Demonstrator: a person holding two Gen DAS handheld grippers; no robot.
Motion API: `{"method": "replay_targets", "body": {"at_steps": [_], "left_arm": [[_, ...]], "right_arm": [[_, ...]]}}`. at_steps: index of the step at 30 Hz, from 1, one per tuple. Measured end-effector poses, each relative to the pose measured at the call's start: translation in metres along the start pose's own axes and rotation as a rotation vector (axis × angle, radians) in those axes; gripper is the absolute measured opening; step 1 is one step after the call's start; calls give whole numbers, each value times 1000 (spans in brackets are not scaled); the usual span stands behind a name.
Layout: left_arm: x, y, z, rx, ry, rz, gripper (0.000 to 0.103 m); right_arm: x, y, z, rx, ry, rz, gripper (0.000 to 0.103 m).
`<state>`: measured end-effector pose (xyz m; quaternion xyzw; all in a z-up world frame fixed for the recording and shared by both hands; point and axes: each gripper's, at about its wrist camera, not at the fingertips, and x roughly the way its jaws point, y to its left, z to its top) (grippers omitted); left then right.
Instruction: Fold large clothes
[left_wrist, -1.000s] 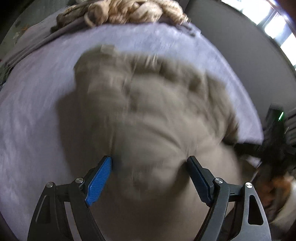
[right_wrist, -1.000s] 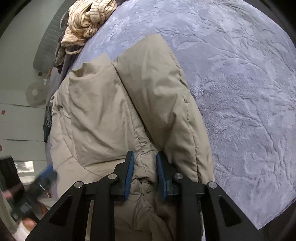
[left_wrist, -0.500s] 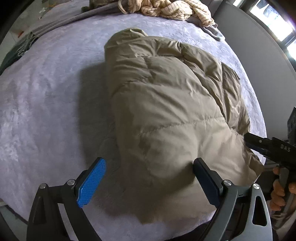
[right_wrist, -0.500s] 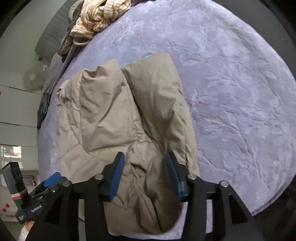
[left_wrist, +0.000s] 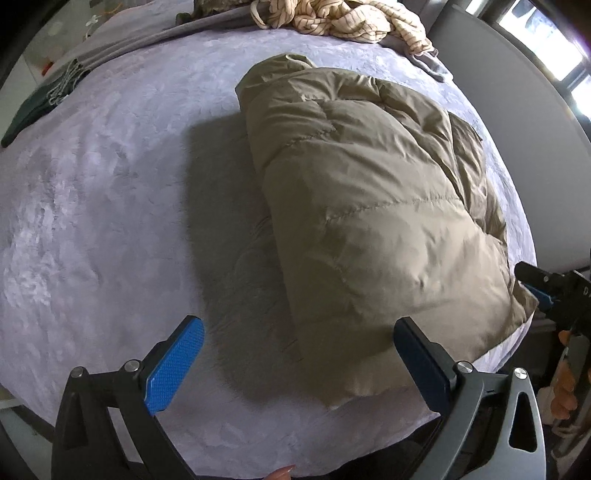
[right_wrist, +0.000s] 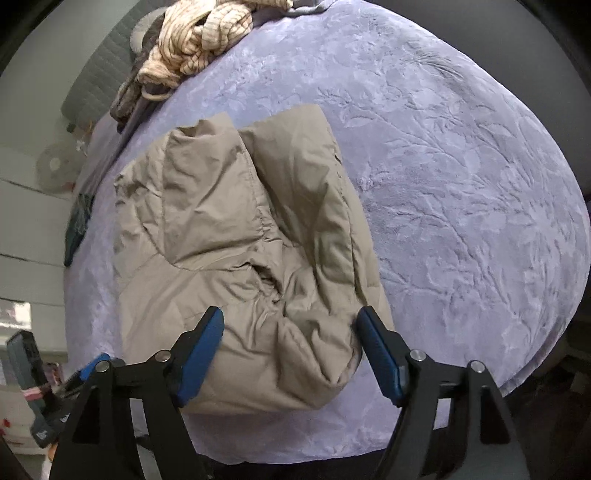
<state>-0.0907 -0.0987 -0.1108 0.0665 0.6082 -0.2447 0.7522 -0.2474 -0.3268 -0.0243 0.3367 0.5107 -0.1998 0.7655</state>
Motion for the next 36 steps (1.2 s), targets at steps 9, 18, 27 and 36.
{"method": "replay_targets", "body": {"at_steps": [9,18,27,36], "left_arm": [[-6,8,2,-5,-16,7,103],[-1,10,41,-128,-18,-30,103],[34,6,67,-179,53,-109,103],[50,4,84,-198,69,-153,103]], "right_arm": [[-20,-1,1,-7,-68,5,87],[0,-18,52,-45,23,28,87],[50,-48,86,38,138,119,88],[91,-72,96,181,215,264,88]]}}
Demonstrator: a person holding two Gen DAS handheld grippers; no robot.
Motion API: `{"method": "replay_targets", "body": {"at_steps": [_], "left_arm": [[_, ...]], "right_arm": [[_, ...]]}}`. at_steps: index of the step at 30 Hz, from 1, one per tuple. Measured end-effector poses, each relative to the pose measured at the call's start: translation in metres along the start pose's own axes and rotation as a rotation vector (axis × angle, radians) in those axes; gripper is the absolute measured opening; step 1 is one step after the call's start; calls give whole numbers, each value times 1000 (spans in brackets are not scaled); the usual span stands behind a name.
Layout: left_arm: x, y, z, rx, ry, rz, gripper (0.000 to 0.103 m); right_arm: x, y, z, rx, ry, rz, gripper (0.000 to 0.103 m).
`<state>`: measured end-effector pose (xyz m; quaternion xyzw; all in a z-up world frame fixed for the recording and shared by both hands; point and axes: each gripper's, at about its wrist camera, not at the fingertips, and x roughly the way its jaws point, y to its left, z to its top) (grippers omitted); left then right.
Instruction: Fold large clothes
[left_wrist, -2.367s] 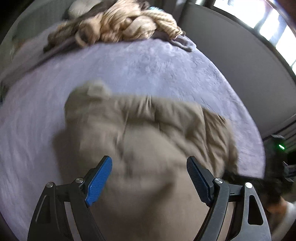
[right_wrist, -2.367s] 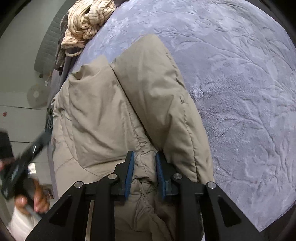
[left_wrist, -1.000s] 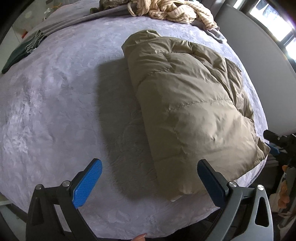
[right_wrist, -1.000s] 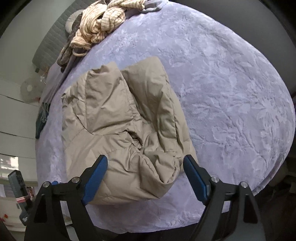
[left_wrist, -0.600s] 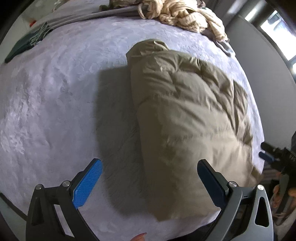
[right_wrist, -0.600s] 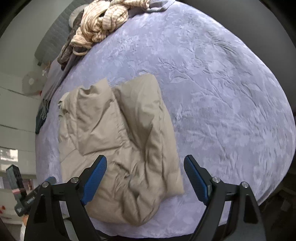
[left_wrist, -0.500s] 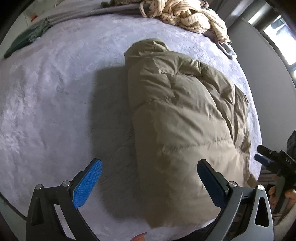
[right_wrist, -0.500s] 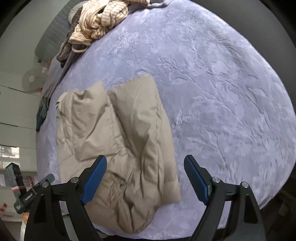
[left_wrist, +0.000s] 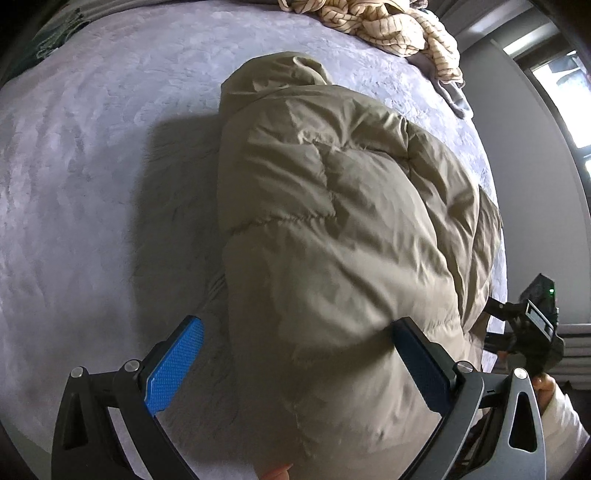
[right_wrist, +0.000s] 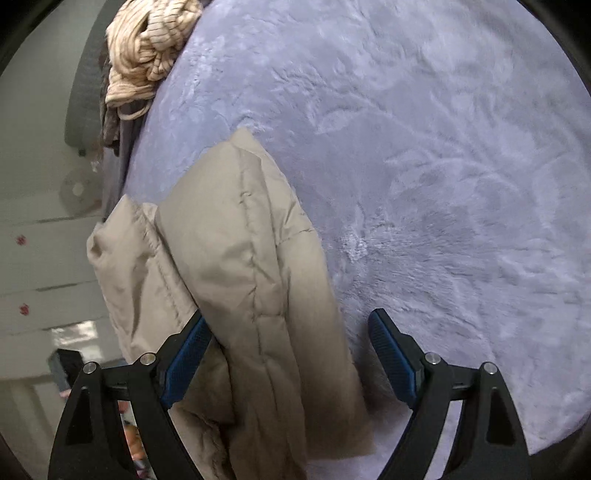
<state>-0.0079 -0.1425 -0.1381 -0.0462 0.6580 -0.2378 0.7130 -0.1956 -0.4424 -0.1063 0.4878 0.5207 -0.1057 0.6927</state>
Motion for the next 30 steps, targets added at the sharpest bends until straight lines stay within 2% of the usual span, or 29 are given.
{"method": "replay_targets", "body": {"at_steps": [6,7,10,11,14,17,20,24,28,30], "left_arm": [[9,-1,12,2,9,-61,103],[10,-2,13,1,9,-72,103],[13,0,14,-6,11,-103,103],[14,1,17,-4,10,-114,103],[13,8,23,10,5,-141,103],[19,22,33,-4,17,-221,103],[30,34,41,-35,30,-245,103],[51,45,50,-63,48,-303,103],[75,48,54,-108,93,-389,103],[84,45,56,-116,109,-405,103]], "right_arm": [[16,-3,9,56,36,242,91],[17,2,11,41,47,284,102],[14,17,14,-16,60,330,103],[15,21,16,-32,70,325,103],[17,43,18,-170,122,232,103],[25,67,18,-327,178,112,103],[40,81,19,-395,226,35,103],[57,82,28,-381,240,0,103],[74,68,39,-300,281,39,103],[81,67,40,-275,306,59,103]]}}
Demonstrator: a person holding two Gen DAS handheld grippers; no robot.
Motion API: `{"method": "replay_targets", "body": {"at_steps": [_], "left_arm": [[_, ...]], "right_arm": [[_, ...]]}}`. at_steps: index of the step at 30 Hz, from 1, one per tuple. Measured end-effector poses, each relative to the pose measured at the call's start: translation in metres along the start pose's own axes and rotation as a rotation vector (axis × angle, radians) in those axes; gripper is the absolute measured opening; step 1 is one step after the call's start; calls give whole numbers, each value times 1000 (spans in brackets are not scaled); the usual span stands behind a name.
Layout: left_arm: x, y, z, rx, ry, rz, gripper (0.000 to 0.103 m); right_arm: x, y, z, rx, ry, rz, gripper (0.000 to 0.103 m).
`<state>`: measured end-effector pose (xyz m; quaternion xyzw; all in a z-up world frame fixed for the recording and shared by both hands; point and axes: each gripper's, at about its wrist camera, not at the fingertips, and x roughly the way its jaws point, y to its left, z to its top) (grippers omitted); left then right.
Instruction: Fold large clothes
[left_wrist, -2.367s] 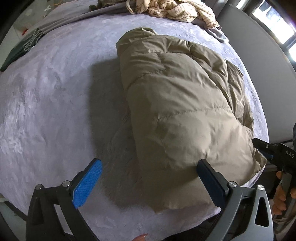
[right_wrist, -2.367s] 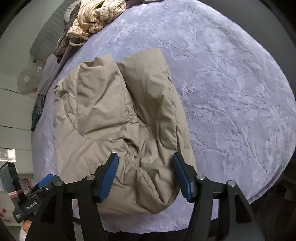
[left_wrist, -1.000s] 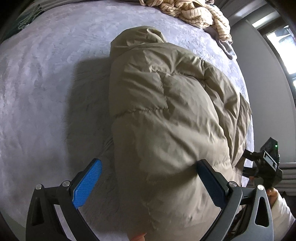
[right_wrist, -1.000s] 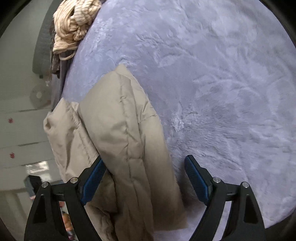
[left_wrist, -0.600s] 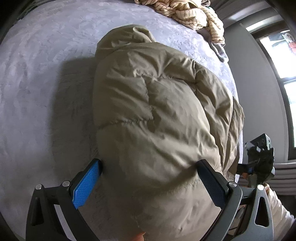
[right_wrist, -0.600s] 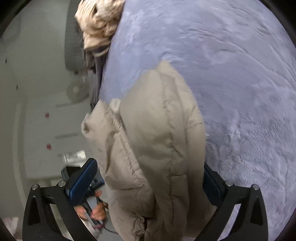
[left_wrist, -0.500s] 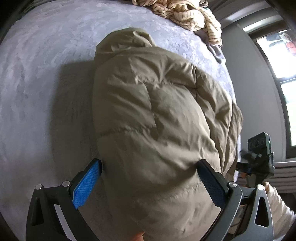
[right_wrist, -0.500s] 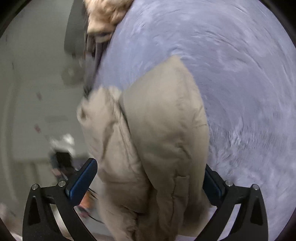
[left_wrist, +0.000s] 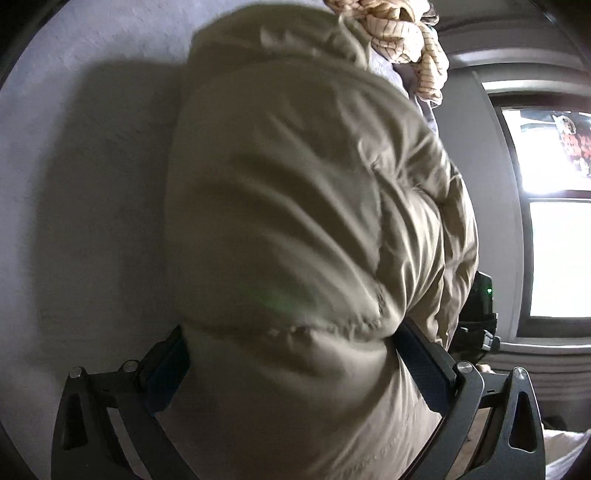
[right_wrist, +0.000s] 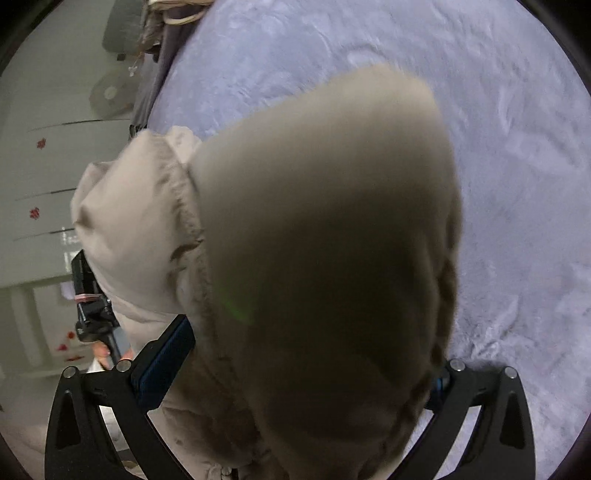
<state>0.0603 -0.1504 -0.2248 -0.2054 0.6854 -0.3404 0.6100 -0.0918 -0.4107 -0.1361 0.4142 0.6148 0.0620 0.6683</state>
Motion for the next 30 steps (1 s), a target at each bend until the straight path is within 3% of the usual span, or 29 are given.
{"method": "replay_targets", "body": {"at_steps": [6,13,25,29,30], "left_arm": [[13,-12,1,22,3,83,103],[13,-6,-4,-12,-17,110,103],[5,-10,-24,-27,-42,138,103],[-3,-23,-28,3,-55,154,91],[-6,-25,-28,9,-58,155,86]], "right_arm": [[14,2,1,1,6,19,103],[23,3,0,21,7,-19,103],[23,-12,3,35,24,-5,103],[22,-14,6,49,23,-2,100],[20,-12,4,48,19,-2,93]]}}
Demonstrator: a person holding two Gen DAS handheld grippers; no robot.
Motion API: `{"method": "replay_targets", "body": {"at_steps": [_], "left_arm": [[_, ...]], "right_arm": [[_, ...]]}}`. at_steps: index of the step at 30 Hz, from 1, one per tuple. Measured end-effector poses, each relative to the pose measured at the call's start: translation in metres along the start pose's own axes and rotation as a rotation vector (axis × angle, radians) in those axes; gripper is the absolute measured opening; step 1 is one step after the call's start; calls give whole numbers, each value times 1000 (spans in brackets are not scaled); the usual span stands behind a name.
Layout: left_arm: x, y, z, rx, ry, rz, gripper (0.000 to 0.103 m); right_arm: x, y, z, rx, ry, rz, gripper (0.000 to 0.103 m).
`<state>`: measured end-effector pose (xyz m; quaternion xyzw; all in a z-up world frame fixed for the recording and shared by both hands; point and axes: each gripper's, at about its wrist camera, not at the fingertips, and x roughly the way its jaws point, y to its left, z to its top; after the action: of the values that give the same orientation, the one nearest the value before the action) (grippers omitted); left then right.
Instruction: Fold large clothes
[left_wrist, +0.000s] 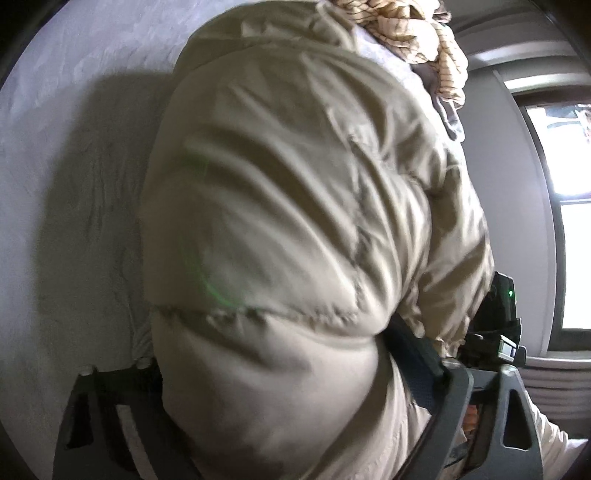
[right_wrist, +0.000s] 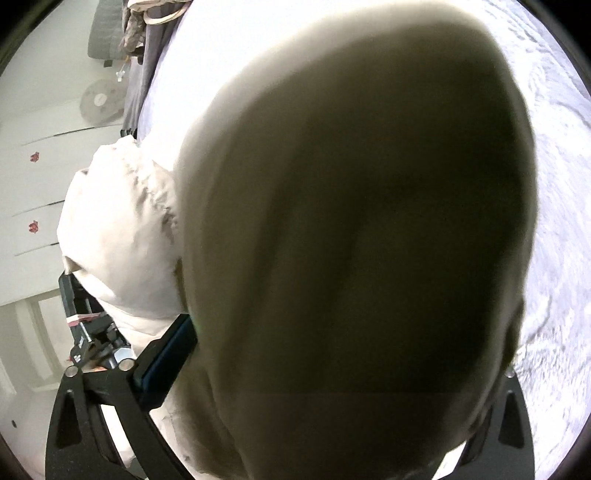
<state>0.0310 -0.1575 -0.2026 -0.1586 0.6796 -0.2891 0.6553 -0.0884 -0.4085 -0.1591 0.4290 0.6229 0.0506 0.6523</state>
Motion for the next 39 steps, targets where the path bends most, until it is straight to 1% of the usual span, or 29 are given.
{"method": "replay_targets", "body": {"at_steps": [1,2,3,4,6,7,10,12,15,17,20,22,24,27,28,29,31,32,33,34,35,36,38,39], "left_arm": [[-5,-2,-1,12,-5,1,84],[-9,-5,-2,20,-10,0,79],[-14,-7,-2,26,-16,-5,76],[-19,-9,-2,31,-20,-10,75],[-29,-15,-3,46,-34,-27,71],[-36,-17,-4,55,-42,-41,71],[-59,-21,1,86,-72,-72,71],[-76,-21,10,114,-96,-77,71],[-109,-8,37,141,-145,-82,71],[-126,1,57,153,-172,-76,71],[-152,22,96,179,-217,-42,71],[-159,36,119,182,-231,-19,71],[-161,51,144,199,-247,14,71],[-149,80,176,191,-257,76,71],[-142,85,185,178,-253,92,71],[-131,98,193,160,-244,116,71],[-115,119,198,120,-236,134,77],[-111,132,198,101,-245,123,81],[-107,143,198,86,-257,108,86],[-106,151,193,88,-261,109,88],[-103,154,194,93,-263,114,92],[-103,156,191,96,-262,129,92],[-112,156,186,104,-272,165,91],[-122,153,182,120,-293,200,90]], "right_arm": [[-3,2,-1,-3,-11,3,84],[-7,3,-2,-9,-23,4,78],[-7,0,2,-14,-30,4,67],[-12,5,-1,-24,-39,1,59],[-17,12,-4,-35,-44,-3,51],[-19,18,-5,-46,-45,-8,48],[-24,40,-5,-91,-54,-33,48],[-26,56,-2,-107,-76,-20,48],[-22,86,10,-135,-117,3,48],[-13,113,26,-169,-145,17,48],[2,142,51,-189,-175,33,47],[21,159,69,-197,-195,36,47],[39,171,95,-194,-210,35,47],[68,176,123,-184,-228,20,48],[81,176,131,-181,-234,7,47],[94,172,143,-173,-240,-21,47],[103,159,162,-143,-251,-47,49],[106,155,166,-135,-255,-43,51],[109,148,169,-130,-263,-39,56],[113,141,172,-133,-269,-50,62],[115,134,173,-132,-268,-59,66],[115,126,174,-113,-262,-58,69],[107,121,170,-69,-265,-57,69],[99,125,169,-64,-275,-75,69]]}}
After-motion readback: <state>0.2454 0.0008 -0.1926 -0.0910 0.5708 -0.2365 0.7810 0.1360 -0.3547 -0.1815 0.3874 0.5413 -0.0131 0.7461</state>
